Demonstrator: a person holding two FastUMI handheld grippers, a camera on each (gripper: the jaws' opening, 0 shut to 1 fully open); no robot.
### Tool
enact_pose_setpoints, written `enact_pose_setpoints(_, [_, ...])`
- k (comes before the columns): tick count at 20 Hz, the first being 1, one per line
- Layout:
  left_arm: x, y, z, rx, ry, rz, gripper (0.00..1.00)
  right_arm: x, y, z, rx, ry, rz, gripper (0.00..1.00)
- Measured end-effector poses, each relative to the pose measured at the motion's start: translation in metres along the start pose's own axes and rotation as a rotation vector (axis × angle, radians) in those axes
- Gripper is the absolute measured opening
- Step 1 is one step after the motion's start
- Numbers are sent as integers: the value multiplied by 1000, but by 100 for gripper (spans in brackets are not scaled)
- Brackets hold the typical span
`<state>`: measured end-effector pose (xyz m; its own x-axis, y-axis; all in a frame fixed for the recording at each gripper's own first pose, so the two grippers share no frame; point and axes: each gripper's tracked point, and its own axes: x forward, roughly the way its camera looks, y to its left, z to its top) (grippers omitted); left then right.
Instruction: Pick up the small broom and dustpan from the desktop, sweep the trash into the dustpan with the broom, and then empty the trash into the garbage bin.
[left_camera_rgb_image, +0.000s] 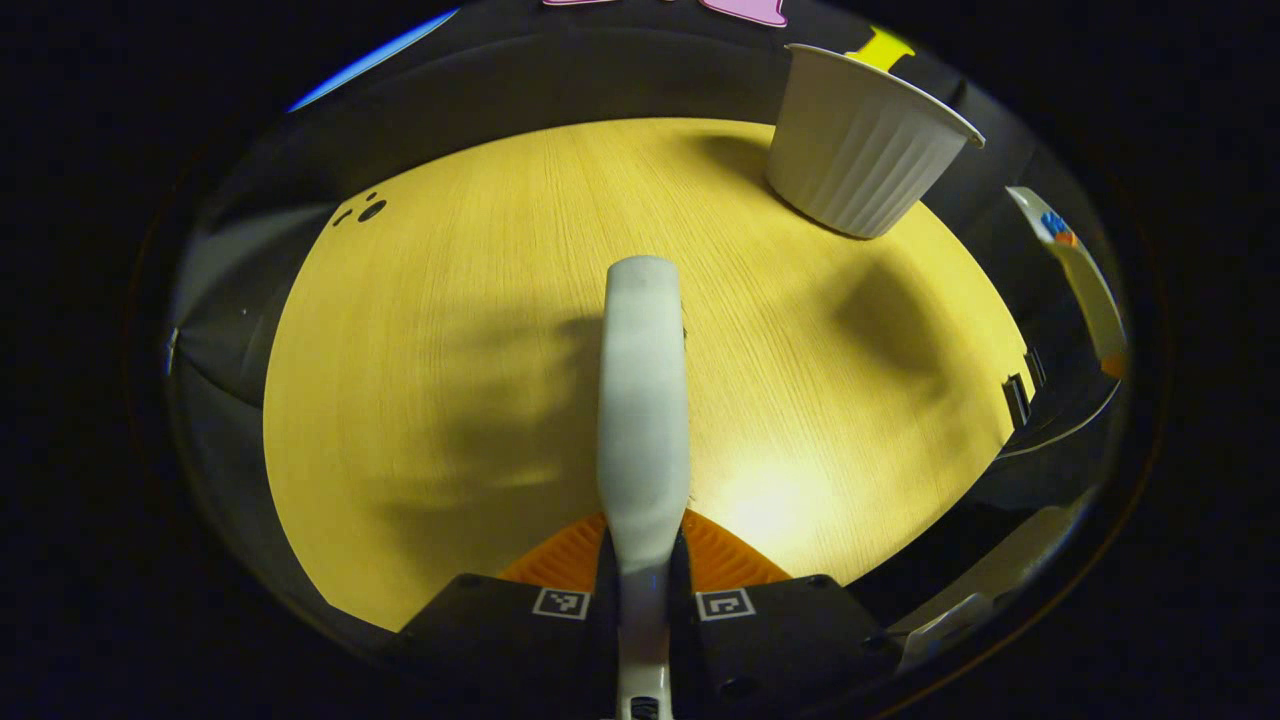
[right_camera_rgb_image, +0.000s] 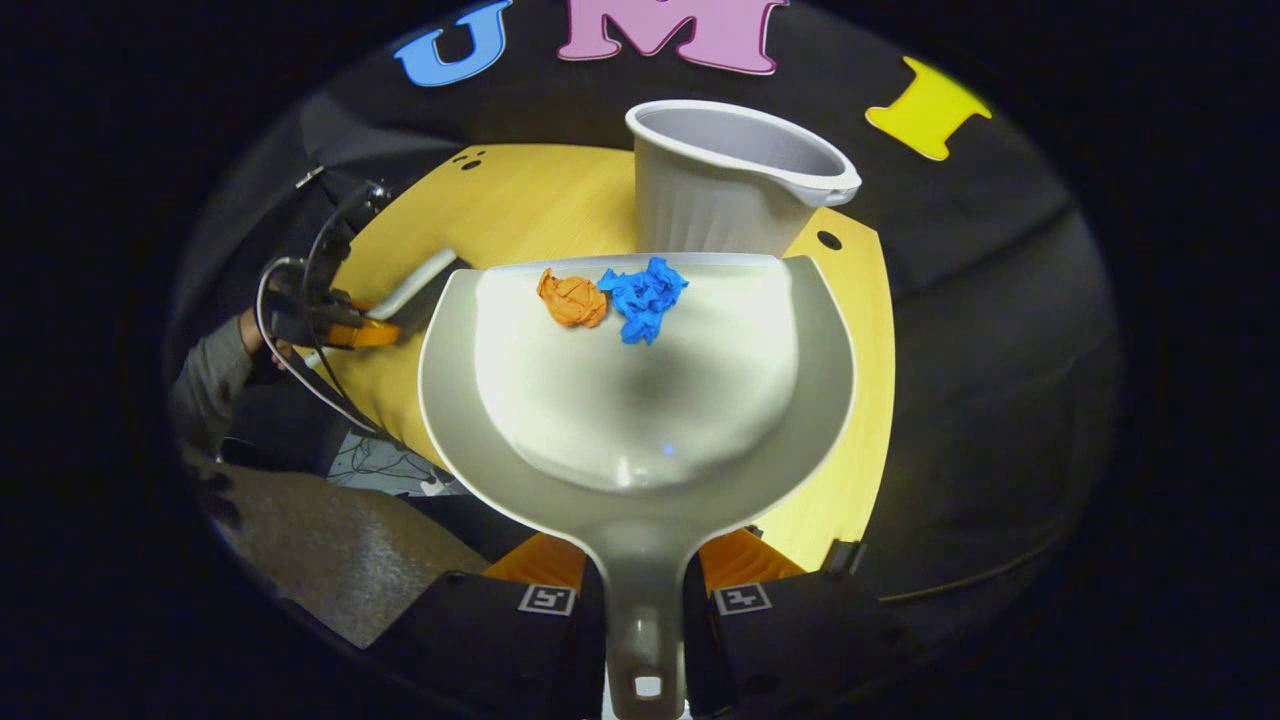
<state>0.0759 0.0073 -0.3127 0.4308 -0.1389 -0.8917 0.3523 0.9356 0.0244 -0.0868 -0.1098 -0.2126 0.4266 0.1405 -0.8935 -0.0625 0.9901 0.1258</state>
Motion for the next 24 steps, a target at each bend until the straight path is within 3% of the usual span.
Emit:
enact_pose_setpoints(5, [-1, -3, -23, 15, 3, -34, 24, -41, -31, 29, 28, -16, -36, 35])
enact_pose_setpoints(9, [-3, -3, -29, 25, -1, -46, 24, -55, -75, 69, 41, -41, -112, 35])
enact_pose_setpoints(12, [-3, -4, -32, 31, -7, -59, 24, -53, -110, 103, 19, -40, -179, 31])
enact_pose_setpoints(16, [-6, -4, -37, 39, -9, -63, 24, -40, -142, 147, -18, -10, -241, 35])
enact_pose_setpoints(24, [-5, 1, -44, 39, -3, -60, 26, -13, -185, 185, -165, 145, -367, 35])
